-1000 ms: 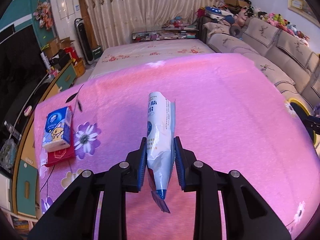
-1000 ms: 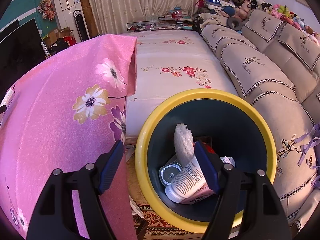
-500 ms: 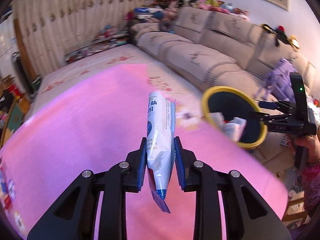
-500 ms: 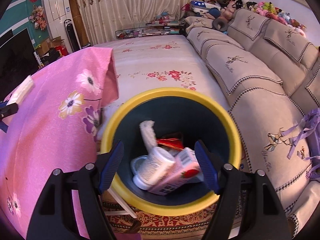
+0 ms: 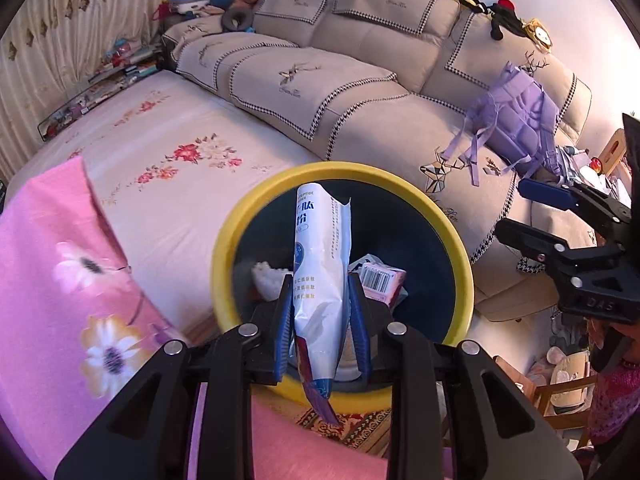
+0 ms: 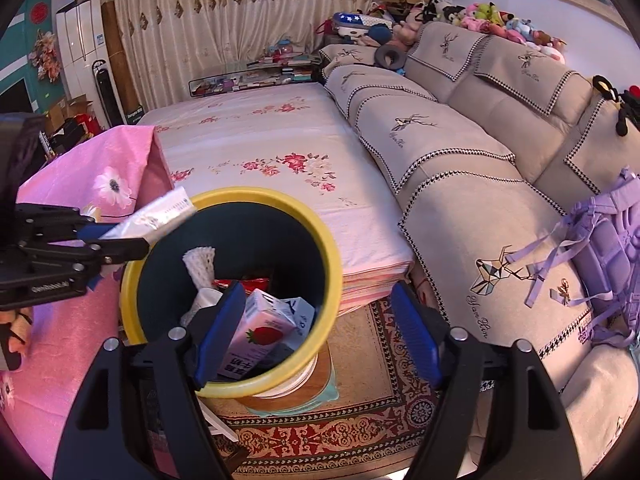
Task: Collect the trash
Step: 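Carry the toothpaste tube over the bin and open the left tool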
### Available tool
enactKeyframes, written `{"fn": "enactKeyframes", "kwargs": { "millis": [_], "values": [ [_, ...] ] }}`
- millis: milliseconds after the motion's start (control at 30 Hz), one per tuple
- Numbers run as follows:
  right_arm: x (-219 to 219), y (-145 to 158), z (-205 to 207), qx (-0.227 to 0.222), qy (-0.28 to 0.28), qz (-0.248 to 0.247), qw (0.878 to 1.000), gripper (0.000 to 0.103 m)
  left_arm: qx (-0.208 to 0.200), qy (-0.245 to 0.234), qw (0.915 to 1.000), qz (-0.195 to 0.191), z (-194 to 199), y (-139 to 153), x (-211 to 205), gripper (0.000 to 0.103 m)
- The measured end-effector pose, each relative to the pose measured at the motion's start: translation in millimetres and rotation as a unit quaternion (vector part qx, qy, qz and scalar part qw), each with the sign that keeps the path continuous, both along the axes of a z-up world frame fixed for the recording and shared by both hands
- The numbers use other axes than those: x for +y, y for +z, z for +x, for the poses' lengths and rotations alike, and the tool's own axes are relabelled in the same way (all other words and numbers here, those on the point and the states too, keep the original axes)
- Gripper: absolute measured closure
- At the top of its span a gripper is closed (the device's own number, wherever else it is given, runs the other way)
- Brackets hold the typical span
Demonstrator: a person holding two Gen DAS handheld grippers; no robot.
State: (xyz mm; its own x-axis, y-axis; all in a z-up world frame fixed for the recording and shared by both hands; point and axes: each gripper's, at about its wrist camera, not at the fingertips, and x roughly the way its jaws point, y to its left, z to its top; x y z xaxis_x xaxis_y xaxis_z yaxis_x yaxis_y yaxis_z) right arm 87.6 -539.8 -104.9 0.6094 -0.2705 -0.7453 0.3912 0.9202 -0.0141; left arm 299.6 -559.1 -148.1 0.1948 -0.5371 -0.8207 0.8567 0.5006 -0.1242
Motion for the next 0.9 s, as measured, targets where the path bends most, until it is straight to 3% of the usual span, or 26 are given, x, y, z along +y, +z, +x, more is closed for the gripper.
{"fn": "enactKeyframes", "kwargs": {
  "millis": [367, 500, 567, 633, 767, 800, 900],
  "values": [
    [-11, -2, -7, -0.007, -0.008, 0.006, 1.0, 0.032, 0.012, -0.007, 0.9996, 0.023, 3, -29, -38, 0.076],
    [-9, 2, -9, -0.01, -0.01, 0.004, 1.0, 0.032, 0.014, -0.005, 0.9993, 0.034, 7, -36, -33, 0.075],
    [-8, 5, -11, -0.01, -0.011, 0.003, 1.0, 0.032, 0.012, -0.002, 0.999, 0.042, 7, -40, -35, 0.064],
    [-4, 8, -13, -0.012, -0.012, 0.004, 1.0, 0.032, 0.0, 0.012, 0.9988, 0.047, 7, -37, -29, 0.027],
    [8, 20, -23, -0.025, -0.001, 0.003, 1.0, 0.031, -0.024, 0.044, 0.9987, 0.008, -4, -5, 10, 0.017],
    [12, 23, -24, -0.029, 0.002, 0.004, 1.0, 0.031, -0.036, 0.06, 0.9975, -0.005, -9, 8, 27, 0.008],
    [34, 35, -32, -0.045, 0.023, 0.007, 0.999, 0.026, -0.073, 0.105, 0.9897, -0.065, -32, 45, 84, 0.005]
  ]
}}
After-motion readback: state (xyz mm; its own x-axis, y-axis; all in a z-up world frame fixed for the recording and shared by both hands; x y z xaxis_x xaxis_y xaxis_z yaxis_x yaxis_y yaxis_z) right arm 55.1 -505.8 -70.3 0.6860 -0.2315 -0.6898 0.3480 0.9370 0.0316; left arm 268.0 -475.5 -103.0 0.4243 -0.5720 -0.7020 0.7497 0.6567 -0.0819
